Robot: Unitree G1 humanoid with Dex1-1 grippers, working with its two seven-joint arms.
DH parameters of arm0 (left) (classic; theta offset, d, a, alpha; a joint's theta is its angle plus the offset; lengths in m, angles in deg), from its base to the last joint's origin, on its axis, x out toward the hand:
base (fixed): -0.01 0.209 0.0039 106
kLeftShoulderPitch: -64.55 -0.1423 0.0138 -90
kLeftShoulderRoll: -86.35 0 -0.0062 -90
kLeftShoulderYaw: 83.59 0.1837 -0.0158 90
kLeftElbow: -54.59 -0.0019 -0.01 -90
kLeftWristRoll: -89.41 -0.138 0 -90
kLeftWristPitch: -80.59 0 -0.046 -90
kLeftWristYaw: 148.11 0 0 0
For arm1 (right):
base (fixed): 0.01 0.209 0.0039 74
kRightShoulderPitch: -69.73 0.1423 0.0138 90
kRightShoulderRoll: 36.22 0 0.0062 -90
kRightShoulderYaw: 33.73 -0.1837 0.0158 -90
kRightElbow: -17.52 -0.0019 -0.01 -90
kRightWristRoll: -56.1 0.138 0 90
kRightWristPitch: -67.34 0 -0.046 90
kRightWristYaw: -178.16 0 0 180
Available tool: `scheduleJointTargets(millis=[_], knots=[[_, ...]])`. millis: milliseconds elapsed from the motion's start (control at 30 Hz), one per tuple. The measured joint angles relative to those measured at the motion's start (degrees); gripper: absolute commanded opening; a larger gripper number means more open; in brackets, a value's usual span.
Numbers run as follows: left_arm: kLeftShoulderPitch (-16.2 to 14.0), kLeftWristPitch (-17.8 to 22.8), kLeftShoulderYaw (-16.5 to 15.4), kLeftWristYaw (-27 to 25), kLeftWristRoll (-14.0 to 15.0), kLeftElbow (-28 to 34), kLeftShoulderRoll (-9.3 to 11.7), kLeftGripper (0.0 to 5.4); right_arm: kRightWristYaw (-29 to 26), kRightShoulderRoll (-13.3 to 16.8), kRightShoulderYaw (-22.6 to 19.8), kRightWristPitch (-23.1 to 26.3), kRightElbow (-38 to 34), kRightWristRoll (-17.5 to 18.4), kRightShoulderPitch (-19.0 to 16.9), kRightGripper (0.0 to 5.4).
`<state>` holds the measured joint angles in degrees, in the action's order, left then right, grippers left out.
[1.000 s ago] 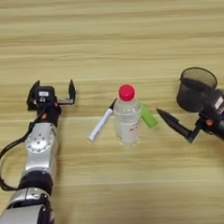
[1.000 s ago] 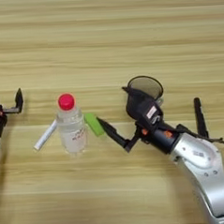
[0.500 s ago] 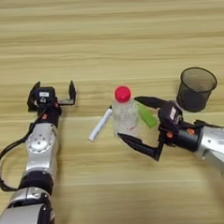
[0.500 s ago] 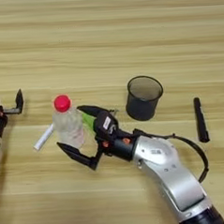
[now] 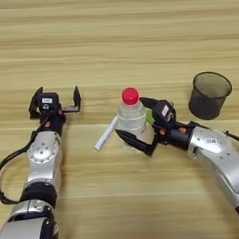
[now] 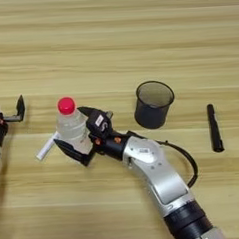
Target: Move the objects on the table
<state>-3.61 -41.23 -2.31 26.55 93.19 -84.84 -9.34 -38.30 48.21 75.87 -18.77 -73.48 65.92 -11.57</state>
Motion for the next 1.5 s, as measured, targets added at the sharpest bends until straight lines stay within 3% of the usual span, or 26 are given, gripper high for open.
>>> scheduleJointTargets(millis=[267, 700, 967, 1133, 1367, 1433, 1500], knots=[[0.0, 0.0, 0.0, 0.0, 0.0, 0.0, 0.0, 5.37, 1.1, -2.7, 1.7, 0.0, 0.7, -0.7, -1.1, 5.40], [0.0, 0.0, 0.0, 0.0, 0.0, 0.0, 0.0, 5.40, 3.2, -5.9, 1.0, -0.7, 2.1, -0.2, -1.3, 3.58], [0.0, 0.0, 0.0, 0.0, 0.0, 0.0, 0.1, 5.40, 6.1, -5.9, -0.4, -0.5, 0.2, -1.3, -2.0, 3.17], [0.0, -0.1, 0.0, 0.0, 0.0, 0.0, 0.1, 5.40, 10.2, -4.3, -4.8, 3.0, -12.6, -1.3, -2.9, 3.17], [0.0, -0.1, 0.0, 0.0, 0.0, 0.0, 0.2, 5.40, 14.1, -1.2, -14.1, 8.3, -25.3, 2.7, -5.8, 3.16], [0.0, -0.1, 0.0, 0.0, 0.0, 0.0, 0.2, 5.40, 16.2, -0.6, -17.1, 9.1, -28.3, 2.8, -6.9, 3.16], [0.0, -0.1, 0.0, 0.0, 0.0, 0.0, 0.2, 5.40, 19.1, 0.4, -22.8, 9.3, -30.4, 2.9, -7.1, 3.16]])
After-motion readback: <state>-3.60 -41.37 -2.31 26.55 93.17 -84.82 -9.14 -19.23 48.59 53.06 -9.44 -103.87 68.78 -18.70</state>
